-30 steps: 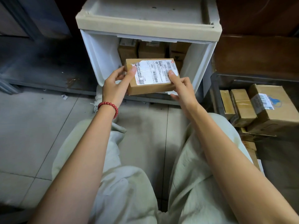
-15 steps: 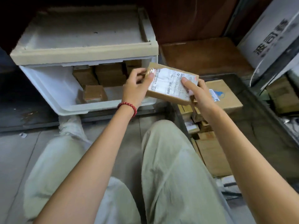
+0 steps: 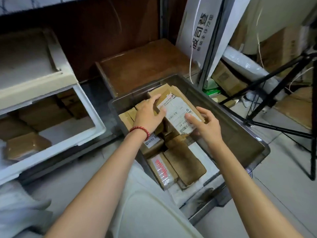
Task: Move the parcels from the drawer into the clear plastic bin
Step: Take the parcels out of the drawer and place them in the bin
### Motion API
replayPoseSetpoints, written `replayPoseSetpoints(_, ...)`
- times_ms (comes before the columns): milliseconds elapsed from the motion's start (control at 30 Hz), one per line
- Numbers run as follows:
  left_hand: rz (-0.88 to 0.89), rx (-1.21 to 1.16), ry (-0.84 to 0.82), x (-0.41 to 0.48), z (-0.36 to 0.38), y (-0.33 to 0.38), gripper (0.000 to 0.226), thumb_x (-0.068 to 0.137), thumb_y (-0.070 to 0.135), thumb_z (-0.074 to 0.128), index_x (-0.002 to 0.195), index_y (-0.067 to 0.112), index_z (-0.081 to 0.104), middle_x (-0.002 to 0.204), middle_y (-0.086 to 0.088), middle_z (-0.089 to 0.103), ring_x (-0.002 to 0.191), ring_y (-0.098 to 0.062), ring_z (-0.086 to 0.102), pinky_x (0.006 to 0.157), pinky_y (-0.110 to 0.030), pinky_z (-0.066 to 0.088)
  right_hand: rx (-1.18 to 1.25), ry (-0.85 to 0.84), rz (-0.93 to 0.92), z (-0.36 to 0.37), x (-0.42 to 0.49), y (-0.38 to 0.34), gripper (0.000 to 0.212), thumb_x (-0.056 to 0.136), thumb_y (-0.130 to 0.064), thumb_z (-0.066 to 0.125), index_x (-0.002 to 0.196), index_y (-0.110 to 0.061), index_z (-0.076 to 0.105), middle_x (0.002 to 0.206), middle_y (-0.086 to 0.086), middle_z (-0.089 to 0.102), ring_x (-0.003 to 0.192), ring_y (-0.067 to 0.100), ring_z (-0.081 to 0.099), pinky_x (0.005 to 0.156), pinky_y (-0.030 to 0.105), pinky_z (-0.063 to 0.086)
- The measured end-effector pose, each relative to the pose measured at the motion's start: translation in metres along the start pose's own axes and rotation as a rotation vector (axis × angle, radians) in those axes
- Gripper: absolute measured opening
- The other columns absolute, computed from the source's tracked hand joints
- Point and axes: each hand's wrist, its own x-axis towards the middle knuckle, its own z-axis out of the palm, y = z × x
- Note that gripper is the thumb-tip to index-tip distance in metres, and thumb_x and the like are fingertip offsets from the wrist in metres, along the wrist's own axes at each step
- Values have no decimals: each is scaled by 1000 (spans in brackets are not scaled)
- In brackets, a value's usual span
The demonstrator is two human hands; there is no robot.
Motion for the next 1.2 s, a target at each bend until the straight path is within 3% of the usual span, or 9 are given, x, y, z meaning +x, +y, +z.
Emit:
replayPoseSetpoints(100,81,162,-38,20,18,11,52,91,38,57,140,30,40,141,5,46,129,-18,41,99,-32,36,-107,156,-125,-13,12,2,57,78,-38,77,130,-30,53,124,-6,57,109,7,57,78,14,51)
replayPoseSetpoints(267,217,538,16,31,39,2,48,93,47,48,138,32,42,138,8,49,131,-17,38,102,-42,34,-275,294,-232,-22,42,-4,58,85,-26,70,139,-23,47,134,1,49,119,13,47,99,32,43)
replayPoseSetpoints(367,216,690,-38,28,50,-20,52,92,51,44,140,32,39,141,8,46,132,-14,37,102,-40,31,-380,276,-311,-19,57,-6,59,85,-21,70,139,-21,46,132,-1,48,116,7,43,99,26,40)
replayPoseSetpoints(467,165,718,-90,35,53,-34,55,91,54,44,141,31,37,143,7,44,133,-13,36,103,-41,31,-413,288,-346,-7,74,-8,53,84,-19,71,133,-20,50,129,-4,50,112,0,41,94,15,33)
replayPoseSetpoints(567,140,771,-94,43,51,-40,56,90,58,41,140,34,37,139,7,48,130,-14,38,104,-42,30,-390,304,-330,7,94,-7,45,83,-19,72,124,-18,53,125,-2,51,113,8,45,94,22,38)
replayPoseSetpoints(700,132,759,-83,38,45,-49,51,89,59,42,134,35,45,133,9,51,124,-15,43,103,-42,31,-428,256,-322,27,116,-3,44,81,-19,74,121,-19,55,118,-5,50,112,11,46,86,17,31)
replayPoseSetpoints(800,135,727,-59,37,40,-51,49,89,58,42,132,33,49,132,9,53,122,-15,44,101,-41,31,-422,98,-253,37,127,1,57,81,-23,75,132,-19,48,136,1,48,125,16,44,102,28,38)
replayPoseSetpoints(933,106,728,-18,35,36,-53,53,89,59,43,134,32,46,135,10,52,125,-13,42,102,-41,30,-515,-4,-249,40,126,8,69,83,-34,73,142,-19,39,152,6,33,141,20,30,115,42,28)
replayPoseSetpoints(1200,-77,709,116,20,-7,-61,51,88,57,46,131,31,50,135,7,52,124,-20,43,97,-41,29,-583,-37,-343,53,100,3,60,86,-36,69,138,-15,47,143,5,43,131,18,42,109,31,33)
